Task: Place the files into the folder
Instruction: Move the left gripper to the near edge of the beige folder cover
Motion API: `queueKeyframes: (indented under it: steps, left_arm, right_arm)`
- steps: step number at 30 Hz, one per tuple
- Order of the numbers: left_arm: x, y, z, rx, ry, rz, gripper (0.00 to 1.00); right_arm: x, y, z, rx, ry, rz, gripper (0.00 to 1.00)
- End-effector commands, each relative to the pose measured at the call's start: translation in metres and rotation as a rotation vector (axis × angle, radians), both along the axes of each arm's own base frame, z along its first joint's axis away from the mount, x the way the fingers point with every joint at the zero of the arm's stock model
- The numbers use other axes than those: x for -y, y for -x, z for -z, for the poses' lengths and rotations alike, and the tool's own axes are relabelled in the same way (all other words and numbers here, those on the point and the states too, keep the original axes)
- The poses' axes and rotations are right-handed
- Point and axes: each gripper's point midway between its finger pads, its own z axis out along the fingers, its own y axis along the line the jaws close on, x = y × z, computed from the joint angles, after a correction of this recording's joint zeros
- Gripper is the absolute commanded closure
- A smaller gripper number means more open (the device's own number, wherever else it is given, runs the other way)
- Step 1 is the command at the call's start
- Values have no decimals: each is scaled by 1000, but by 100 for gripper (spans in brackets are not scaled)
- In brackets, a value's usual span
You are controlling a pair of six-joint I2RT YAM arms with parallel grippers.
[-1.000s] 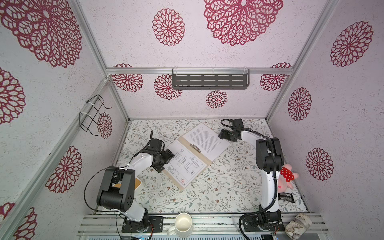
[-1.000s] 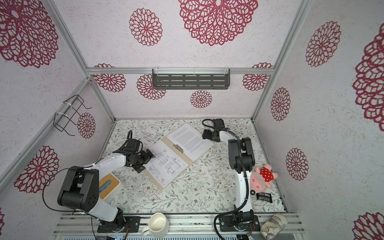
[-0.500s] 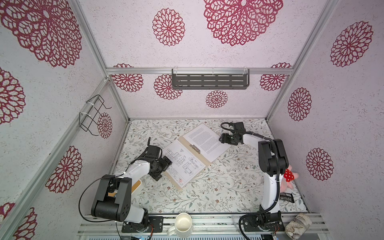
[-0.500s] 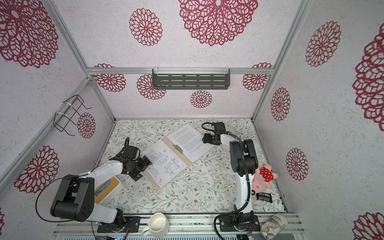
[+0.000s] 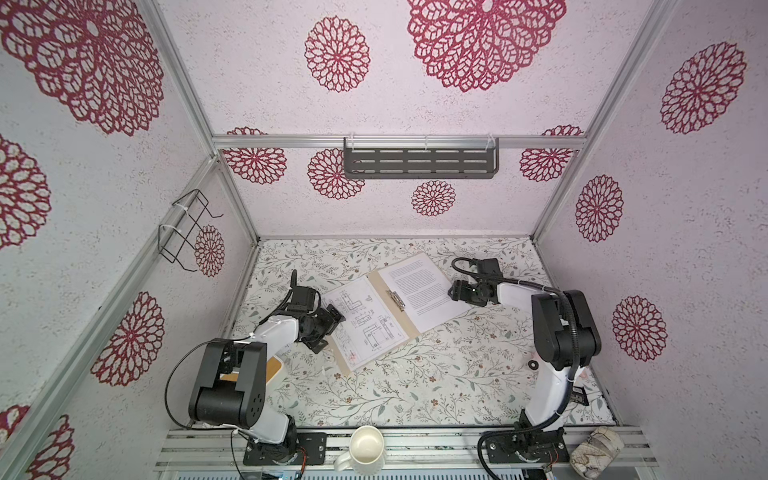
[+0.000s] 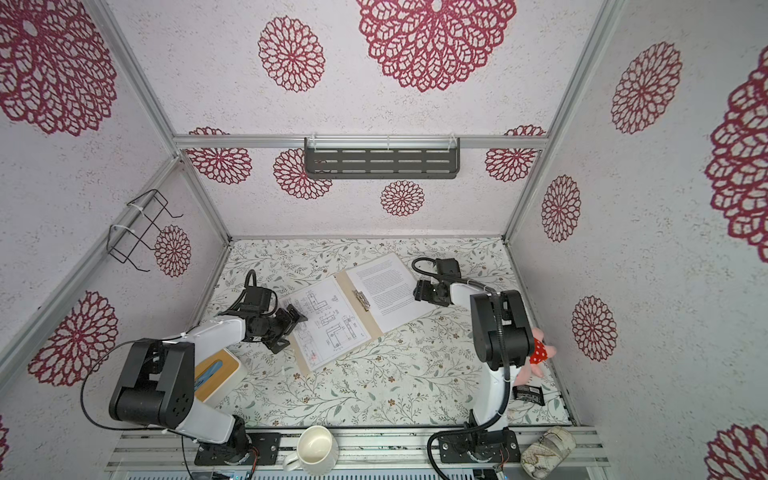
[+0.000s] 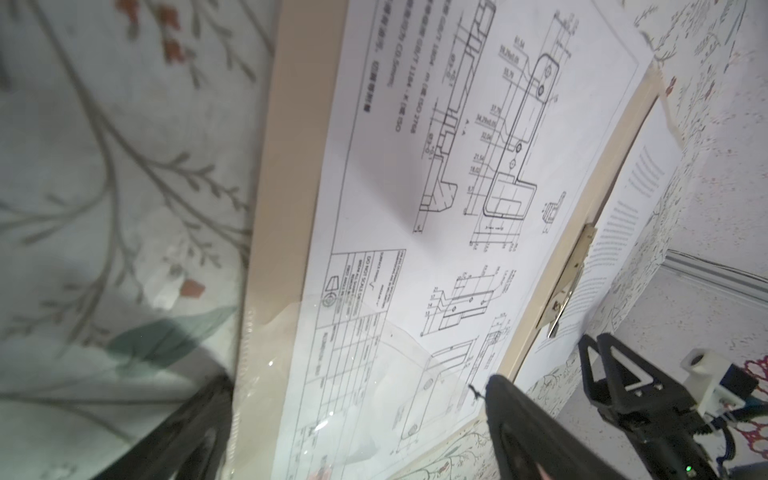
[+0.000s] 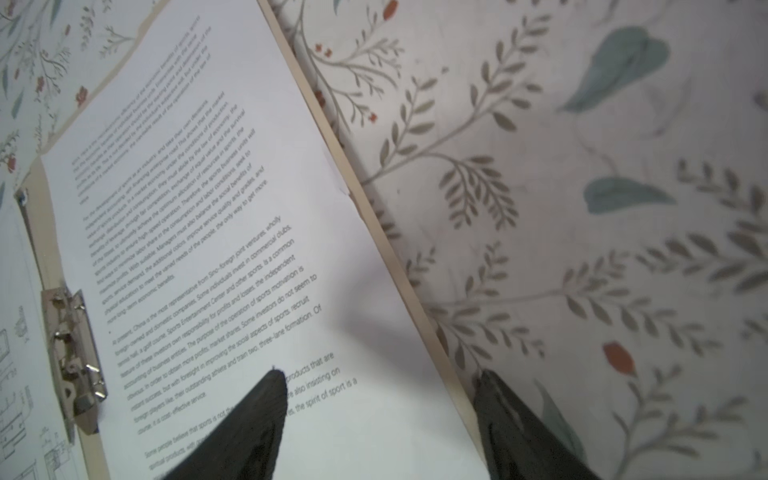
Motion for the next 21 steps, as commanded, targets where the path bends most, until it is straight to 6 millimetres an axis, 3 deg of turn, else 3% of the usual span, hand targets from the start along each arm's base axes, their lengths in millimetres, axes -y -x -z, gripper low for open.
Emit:
queueKeyframes:
  steps: [1,5,11,16,21]
  left_arm:
    - [-6,-6,9,-7,-11,70,2]
    - [-9,-30,2,39,26,133,2]
    - [-16,-52,3,65,72,208,2]
    - [-31,-52,5,26,30,233,2]
    - [-42,-48,9,0,-3,234,2]
  right_arm:
    - [3,52,22,-158,-37,86,26]
    - [5,84,20,-167,-60,149,27]
    - [-11,119,19,-186,-43,147,28]
    - [-2,120,9,-156,5,200,26]
    - [7,97,-7,-101,58,227,22]
